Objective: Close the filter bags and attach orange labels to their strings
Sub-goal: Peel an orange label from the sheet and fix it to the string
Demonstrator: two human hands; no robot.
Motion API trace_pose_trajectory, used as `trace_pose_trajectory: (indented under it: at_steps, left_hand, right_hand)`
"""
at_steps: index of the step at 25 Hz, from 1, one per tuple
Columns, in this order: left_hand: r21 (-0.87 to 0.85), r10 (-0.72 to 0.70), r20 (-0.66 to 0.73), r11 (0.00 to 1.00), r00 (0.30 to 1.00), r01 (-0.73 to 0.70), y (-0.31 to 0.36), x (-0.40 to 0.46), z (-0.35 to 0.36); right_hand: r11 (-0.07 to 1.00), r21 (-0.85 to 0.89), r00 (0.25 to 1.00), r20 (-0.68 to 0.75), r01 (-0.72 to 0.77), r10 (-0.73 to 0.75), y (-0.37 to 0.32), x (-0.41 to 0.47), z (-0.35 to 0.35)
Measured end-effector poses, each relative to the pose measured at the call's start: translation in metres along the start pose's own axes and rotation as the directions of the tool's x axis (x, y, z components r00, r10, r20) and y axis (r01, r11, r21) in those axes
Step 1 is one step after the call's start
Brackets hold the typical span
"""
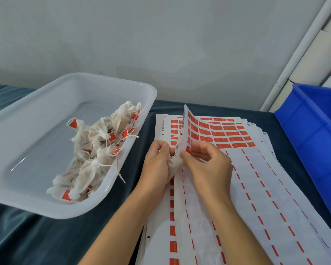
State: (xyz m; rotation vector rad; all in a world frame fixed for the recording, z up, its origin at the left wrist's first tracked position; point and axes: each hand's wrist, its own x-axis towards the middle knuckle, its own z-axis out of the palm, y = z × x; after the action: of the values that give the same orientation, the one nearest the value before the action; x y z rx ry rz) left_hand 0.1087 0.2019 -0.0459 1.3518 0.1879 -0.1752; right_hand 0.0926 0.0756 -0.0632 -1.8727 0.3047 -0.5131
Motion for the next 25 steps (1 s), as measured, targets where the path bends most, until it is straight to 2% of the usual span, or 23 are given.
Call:
trace_pose_trajectory:
  at_steps: [4,10,13,17,25]
  left_hand:
    - [-0.033,-0.029,-0.023,0.999,0.999,0.028,0.001,0.0,0.0]
    - [-0.155,-0.066,0.011,0.986,0.998,0.067,0.004,-0.004,0.003]
    - [-0.148,-0.095,0.017,0.984,0.995,0.096,0.004,-0.005,0.004]
    - [-0.108,-0.104,-0.01,0.989,0.995,0.103,0.003,-0.006,0.003]
    - [-0.136,-0.113,-0.064,0.985,0.991,0.104,0.003,0.001,0.0]
  right_hand:
    - [0.999,-0.042,0.999,-0.04,0.025,-0.027,-0.003,-0.002,0.002]
    - [1.0,0.008,0.999,-0.05,0.004,-0.003,-0.009,0.002,0.0]
    - [0.999,0.037,0.999,-0.045,-0.023,0.025,-0.008,0.005,-0.002]
    - [0.998,0.049,0.999,-0.008,-0.045,0.046,-0.007,0.006,-0.003]
    - [0.995,0.073,0.993,0.1,-0.064,0.057,-0.007,0.01,-0.011]
